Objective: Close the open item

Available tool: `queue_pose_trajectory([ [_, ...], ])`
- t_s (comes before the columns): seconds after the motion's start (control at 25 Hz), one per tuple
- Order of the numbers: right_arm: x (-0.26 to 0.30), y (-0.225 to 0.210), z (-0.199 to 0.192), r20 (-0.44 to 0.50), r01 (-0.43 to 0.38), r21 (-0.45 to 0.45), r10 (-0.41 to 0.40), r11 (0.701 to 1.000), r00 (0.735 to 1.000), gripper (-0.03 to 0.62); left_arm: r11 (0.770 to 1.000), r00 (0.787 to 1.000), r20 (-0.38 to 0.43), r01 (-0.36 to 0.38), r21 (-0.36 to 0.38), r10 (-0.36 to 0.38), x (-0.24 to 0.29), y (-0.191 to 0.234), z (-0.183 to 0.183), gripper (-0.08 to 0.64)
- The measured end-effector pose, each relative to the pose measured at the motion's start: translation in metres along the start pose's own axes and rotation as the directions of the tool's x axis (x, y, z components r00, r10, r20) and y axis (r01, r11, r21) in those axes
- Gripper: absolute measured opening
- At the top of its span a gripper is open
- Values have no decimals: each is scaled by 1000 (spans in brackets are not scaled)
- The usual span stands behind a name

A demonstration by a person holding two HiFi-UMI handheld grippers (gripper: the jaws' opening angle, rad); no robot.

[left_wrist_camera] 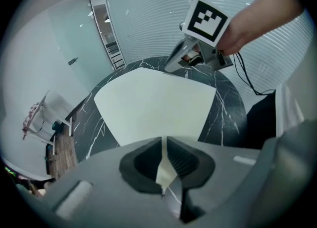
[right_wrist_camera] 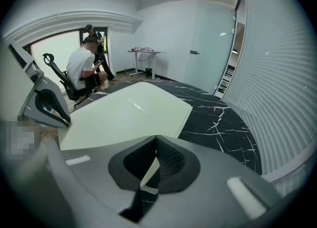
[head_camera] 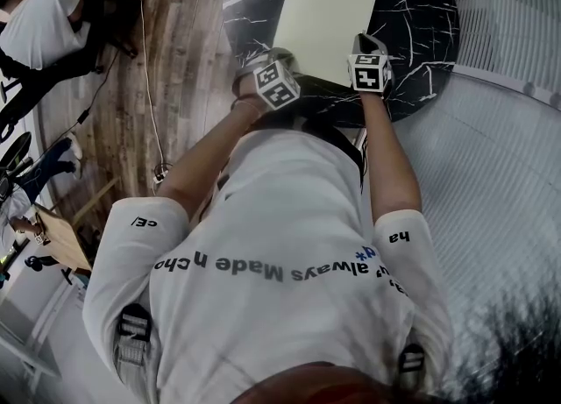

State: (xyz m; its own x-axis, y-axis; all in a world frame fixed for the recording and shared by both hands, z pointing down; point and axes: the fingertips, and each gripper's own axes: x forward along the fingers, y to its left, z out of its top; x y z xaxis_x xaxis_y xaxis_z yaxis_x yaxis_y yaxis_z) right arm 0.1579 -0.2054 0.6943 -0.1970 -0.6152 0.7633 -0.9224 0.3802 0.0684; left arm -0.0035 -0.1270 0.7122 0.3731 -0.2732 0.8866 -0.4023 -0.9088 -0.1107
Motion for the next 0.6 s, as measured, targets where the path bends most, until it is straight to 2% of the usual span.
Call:
queue_pose_trajectory([
  [0.16, -23, 7, 18, 70, -28, 7, 27, 1000, 997, 2, 998, 999, 47, -13, -60, 15, -14, 8, 8, 31],
  [0.32, -52, 8, 40, 156, -40, -1, 40, 999, 987, 2, 987, 991, 128, -22, -158, 43, -35, 22, 24, 15],
  [0.48, -85, 11, 65, 239, -56, 12, 52, 998, 970, 2, 967, 970, 231, -16, -256, 77, -64, 39, 48, 5],
  [0.6, -115, 14, 85, 304, -74, 29, 62, 997, 951, 2, 952, 946, 310, 6, -307, 95, -89, 49, 68, 5],
])
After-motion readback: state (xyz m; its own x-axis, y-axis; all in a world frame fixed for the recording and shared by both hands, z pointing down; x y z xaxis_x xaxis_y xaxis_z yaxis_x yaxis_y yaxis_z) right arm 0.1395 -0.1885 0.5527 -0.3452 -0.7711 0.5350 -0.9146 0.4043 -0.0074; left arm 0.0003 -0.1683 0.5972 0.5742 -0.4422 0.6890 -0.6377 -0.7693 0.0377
